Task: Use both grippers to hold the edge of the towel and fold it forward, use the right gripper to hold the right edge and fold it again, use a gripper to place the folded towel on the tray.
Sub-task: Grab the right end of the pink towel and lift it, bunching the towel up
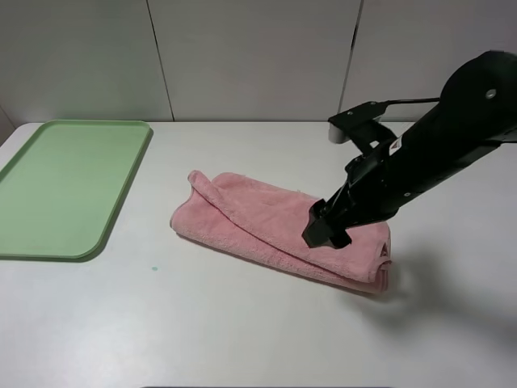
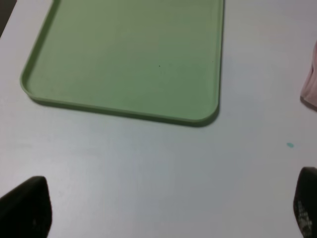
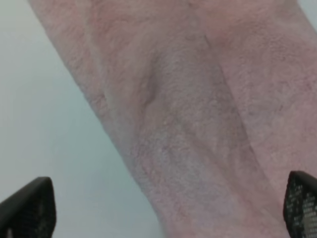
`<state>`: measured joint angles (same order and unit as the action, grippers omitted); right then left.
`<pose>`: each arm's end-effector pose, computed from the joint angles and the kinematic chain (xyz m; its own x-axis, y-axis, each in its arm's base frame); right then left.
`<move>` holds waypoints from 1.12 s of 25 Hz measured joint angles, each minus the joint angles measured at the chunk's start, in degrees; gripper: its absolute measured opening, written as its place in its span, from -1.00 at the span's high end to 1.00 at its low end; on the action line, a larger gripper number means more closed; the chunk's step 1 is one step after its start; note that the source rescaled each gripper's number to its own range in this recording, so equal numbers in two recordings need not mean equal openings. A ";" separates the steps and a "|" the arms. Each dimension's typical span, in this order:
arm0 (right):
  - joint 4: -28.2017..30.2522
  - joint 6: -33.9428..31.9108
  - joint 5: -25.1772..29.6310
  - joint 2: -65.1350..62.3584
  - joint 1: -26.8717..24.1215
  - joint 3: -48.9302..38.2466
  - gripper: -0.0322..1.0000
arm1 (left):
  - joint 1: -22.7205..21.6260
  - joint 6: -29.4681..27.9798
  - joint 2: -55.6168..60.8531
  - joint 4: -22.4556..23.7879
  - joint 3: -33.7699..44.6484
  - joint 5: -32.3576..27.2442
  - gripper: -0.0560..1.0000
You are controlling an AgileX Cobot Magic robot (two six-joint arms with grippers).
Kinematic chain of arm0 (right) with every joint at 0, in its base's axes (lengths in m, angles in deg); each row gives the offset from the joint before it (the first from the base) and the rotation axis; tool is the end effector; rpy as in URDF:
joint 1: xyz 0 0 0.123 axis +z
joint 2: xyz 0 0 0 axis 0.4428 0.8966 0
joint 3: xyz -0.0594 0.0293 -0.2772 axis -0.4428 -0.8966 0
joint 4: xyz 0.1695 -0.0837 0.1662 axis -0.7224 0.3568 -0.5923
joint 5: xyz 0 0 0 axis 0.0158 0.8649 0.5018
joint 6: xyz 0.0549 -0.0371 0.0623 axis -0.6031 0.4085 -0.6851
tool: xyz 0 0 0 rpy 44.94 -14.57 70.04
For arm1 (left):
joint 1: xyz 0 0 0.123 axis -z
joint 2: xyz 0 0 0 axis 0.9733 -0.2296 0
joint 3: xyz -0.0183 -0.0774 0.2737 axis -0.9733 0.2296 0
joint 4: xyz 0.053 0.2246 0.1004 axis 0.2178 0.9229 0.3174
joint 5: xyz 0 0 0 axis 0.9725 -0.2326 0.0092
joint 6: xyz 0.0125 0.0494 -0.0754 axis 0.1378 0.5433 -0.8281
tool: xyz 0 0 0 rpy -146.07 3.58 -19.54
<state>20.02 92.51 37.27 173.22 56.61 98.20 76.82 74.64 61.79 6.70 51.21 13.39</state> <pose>0.2345 0.1529 0.1845 -0.6850 -0.5879 -0.4303 -0.6736 0.7361 0.0666 0.0066 0.0086 0.2756 -0.5181 -0.0865 -0.8509 -0.1238 0.9920 -0.0255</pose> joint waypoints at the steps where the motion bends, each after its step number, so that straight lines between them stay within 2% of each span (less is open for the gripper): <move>1: 0.49 0.00 -0.58 1.11 1.06 0.00 -1.00 | 0.00 0.00 0.00 0.00 0.00 0.00 -0.96; 8: 4.78 0.00 -5.37 9.87 6.14 0.00 -1.00 | 0.00 0.00 0.00 -0.07 0.00 0.00 -0.96; 12: 8.65 0.00 -8.38 13.05 6.80 0.00 -1.00 | 0.00 0.00 0.00 -0.07 0.00 0.00 -0.96; 15: 12.65 -0.81 -10.07 13.67 6.80 0.00 -1.00 | 0.00 0.00 0.00 -0.07 0.00 0.00 -0.96; 18: 18.49 -4.56 -11.61 13.67 6.80 0.00 -1.00 | 0.00 0.00 0.00 -0.07 0.00 0.00 -0.96; 23: 26.73 -10.53 -13.00 13.67 4.50 0.00 -1.00 | 0.00 0.05 0.00 -0.07 0.00 0.00 -0.96; 28: 30.33 -11.99 -14.37 13.67 0.92 0.00 -1.00 | 0.00 0.05 0.00 -0.07 0.00 0.00 -0.96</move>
<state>50.35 80.51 22.90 186.88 57.53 98.20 76.82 74.69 61.79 6.64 51.21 13.39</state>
